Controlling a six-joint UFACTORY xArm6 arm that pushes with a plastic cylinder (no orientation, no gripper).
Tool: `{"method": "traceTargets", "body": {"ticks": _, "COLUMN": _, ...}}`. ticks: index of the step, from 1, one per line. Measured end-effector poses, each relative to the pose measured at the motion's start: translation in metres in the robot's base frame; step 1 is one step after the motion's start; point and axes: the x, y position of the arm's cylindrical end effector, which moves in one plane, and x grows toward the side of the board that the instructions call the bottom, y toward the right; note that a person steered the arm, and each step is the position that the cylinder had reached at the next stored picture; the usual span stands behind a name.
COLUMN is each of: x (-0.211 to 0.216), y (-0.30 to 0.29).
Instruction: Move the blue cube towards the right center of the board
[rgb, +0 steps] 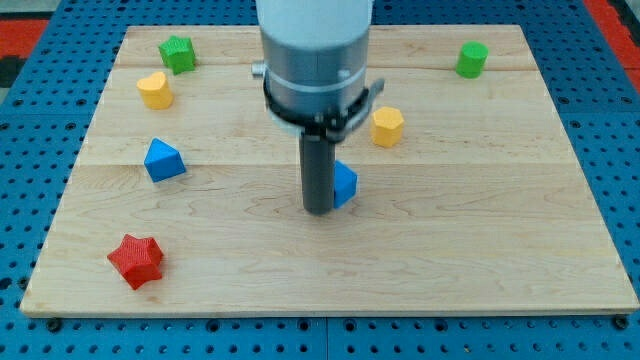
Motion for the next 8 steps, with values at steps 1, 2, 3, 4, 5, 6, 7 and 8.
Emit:
{"method": "traceTargets", "body": {"ticks": 1, "x": -0.002, "y": 0.000}}
{"method": "traceTargets", "body": {"ticks": 2, "x": -0.005, "y": 0.020}}
{"method": "traceTargets", "body": {"ticks": 3, "x": -0.013, "y": 0.057}}
{"method": "traceTargets", "body": {"ticks": 4, "x": -0.013, "y": 0.057}}
{"method": "traceTargets", "body": {"ticks": 5, "x": -0.013, "y": 0.042}}
{"method": "traceTargets", "body": {"ticks": 6, "x": -0.013, "y": 0.016}}
{"method": "traceTargets", "body": {"ticks": 7, "x": -0.013, "y": 0.009}}
{"method": "traceTargets", "body": {"ticks": 8, "x": -0.056, "y": 0.009}}
